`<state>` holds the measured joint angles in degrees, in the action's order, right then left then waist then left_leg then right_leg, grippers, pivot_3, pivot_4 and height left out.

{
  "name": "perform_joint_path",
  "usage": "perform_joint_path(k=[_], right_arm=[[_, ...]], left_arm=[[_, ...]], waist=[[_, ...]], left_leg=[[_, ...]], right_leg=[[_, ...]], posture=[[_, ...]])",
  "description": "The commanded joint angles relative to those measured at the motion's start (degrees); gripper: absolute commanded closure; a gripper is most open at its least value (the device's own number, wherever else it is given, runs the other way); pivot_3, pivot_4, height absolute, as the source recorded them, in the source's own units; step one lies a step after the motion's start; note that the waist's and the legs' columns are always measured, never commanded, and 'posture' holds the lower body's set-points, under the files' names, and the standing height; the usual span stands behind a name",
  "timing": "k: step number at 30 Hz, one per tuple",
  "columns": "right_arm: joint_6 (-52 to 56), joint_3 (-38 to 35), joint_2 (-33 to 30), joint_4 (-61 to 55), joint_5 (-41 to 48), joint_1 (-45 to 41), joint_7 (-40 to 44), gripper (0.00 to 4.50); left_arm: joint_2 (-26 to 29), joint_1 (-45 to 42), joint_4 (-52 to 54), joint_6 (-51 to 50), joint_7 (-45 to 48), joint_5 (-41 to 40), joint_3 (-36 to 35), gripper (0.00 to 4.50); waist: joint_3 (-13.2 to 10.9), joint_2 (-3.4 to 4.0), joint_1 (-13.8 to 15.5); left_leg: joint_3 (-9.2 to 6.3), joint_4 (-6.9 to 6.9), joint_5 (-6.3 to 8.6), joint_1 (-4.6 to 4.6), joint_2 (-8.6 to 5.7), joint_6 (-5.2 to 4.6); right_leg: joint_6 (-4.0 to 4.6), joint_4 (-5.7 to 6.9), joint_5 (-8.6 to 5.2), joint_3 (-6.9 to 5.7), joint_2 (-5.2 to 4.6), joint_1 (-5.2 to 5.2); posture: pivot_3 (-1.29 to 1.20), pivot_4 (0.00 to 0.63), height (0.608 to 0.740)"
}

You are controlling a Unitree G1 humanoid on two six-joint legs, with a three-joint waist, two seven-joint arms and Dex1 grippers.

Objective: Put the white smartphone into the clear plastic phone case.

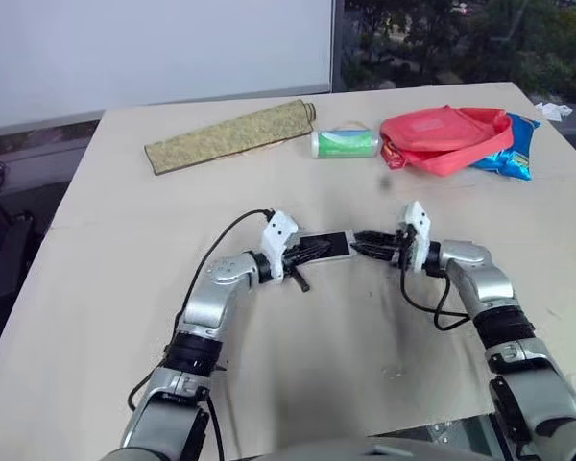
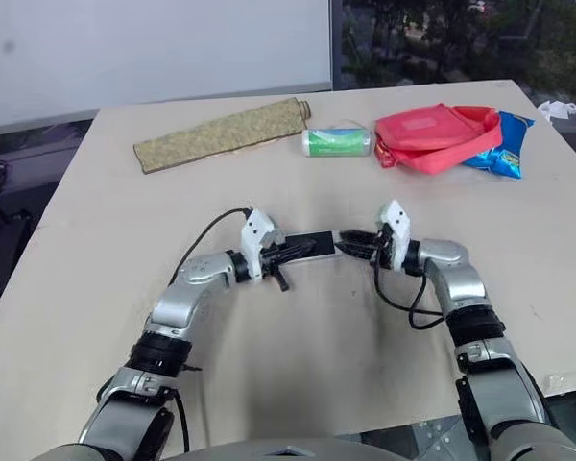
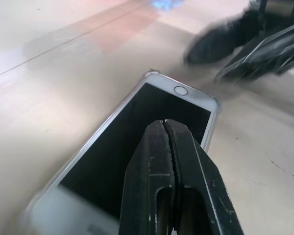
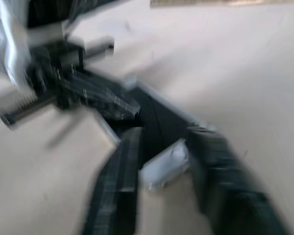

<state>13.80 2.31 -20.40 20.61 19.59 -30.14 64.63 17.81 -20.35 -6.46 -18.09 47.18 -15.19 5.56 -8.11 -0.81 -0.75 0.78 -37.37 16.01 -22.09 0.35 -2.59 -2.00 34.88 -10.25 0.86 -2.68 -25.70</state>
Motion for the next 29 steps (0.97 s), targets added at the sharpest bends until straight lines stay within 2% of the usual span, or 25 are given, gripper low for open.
perform_joint_path(k=[1,2,3,4,10,11,14,18,21,23,29], right_arm=[[2.36,-2.87,-2.16,-5.38,3.82,0.38,1.11,1.14],[2.99,-3.56,-3.53,-6.15,4.22,1.08,1.41,0.77],[3.44,-4.02,-4.53,-6.75,4.52,1.62,1.57,0.22],[3.47,-4.41,-6.13,-7.07,4.41,2.66,2.03,0.0],[2.02,-6.7,-13.22,-9.85,4.03,9.79,3.03,0.0],[1.75,-7.27,-14.03,-10.17,4.17,10.89,3.0,0.0],[-0.84,-9.05,-15.88,-11.03,3.66,14.91,2.19,0.0],[-1.58,-10.49,-18.22,-13.09,4.39,20.32,3.31,0.0],[-2.46,-11.85,-19.14,-14.26,5.3,23.29,3.73,0.0],[-3.26,-12.71,-19.48,-14.42,5.29,24.5,3.49,0.0],[-8.65,-13.74,-19.69,-12.7,4.42,26.86,4.26,0.0]], left_arm=[[-0.29,0.87,6.27,0.02,-0.97,-4.16,-3.81,4.1],[-0.08,1.54,8.89,-1.02,-1.19,-6.03,-5.24,3.95],[0.11,2.07,10.85,-1.8,-1.43,-7.38,-6.19,3.61],[1.11,2.97,13.28,-2.34,-1.31,-8.47,-7.29,3.22],[8.39,11.45,23.92,-4.82,-1.69,-10.82,-12.82,0.27],[9.49,13.5,24.9,-5.04,-1.57,-11.1,-13.67,0.06],[13.71,22.61,25.56,-3.6,1.44,-10.08,-15.04,0.06],[14.77,30.93,24.27,2.01,0.52,-6.24,-15.44,0.06],[14.08,33.57,23.72,6.19,-0.93,-3.84,-15.01,0.06],[13.74,34.75,24.07,7.2,0.08,-5.04,-15.1,0.06],[14.03,36.52,25.87,6.18,-0.04,-6.6,-15.06,0.06]], waist=[[-0.39,-0.03,0.11],[-0.49,-0.05,0.15],[-0.56,-0.06,0.15],[-0.6,-0.07,0.19],[-0.7,-0.05,0.17],[-0.73,-0.05,0.11],[-0.79,-0.04,0.0],[-0.99,-0.14,0.36],[-1.02,-0.18,0.72],[-1.02,-0.2,0.72],[-1.03,-0.21,0.54]], left_leg=[[-0.03,0.0,0.0,-0.04,-0.01,0.0],[-0.07,0.0,0.0,-0.07,-0.05,0.0],[-0.1,0.0,0.0,-0.11,-0.07,0.0],[-0.15,0.0,0.01,-0.16,-0.08,0.0],[-0.33,0.0,0.03,-0.32,-0.21,-0.04],[-0.33,0.0,0.03,-0.32,-0.21,-0.05],[-0.28,-0.02,0.03,-0.27,-0.19,-0.05],[-0.12,-0.07,0.03,-0.17,-0.17,-0.05],[0.0,-0.21,0.03,-0.06,-0.18,-0.05],[0.17,-0.26,0.02,0.01,-0.17,-0.05],[0.37,-0.27,0.02,0.12,-0.13,-0.05]], right_leg=[[0.0,-0.03,0.0,-0.03,-0.04,0.0],[0.0,-0.06,0.0,-0.06,-0.08,0.0],[0.0,-0.08,0.0,-0.11,-0.1,0.0],[-0.01,-0.12,0.0,-0.15,-0.14,0.0],[-0.01,-0.26,-0.01,-0.36,-0.27,0.0],[-0.01,-0.26,-0.01,-0.37,-0.26,-0.01],[0.02,-0.25,-0.05,-0.39,-0.17,0.0],[0.17,-0.2,-0.18,-0.43,0.07,0.04],[0.02,-0.11,-0.25,-0.35,0.06,0.15],[-0.05,-0.04,-0.28,-0.25,0.04,0.15],[-0.11,0.01,-0.25,-0.1,0.1,0.17]], posture=[[0.0,0.15,0.74],[0.0,0.15,0.74],[0.0,0.15,0.74],[0.0,0.15,0.74],[0.0,0.15,0.74],[0.0,0.15,0.74],[0.0,0.15,0.74],[0.0,0.15,0.74],[0.0,0.15,0.74],[0.0,0.15,0.74],[0.0,0.15,0.74]])
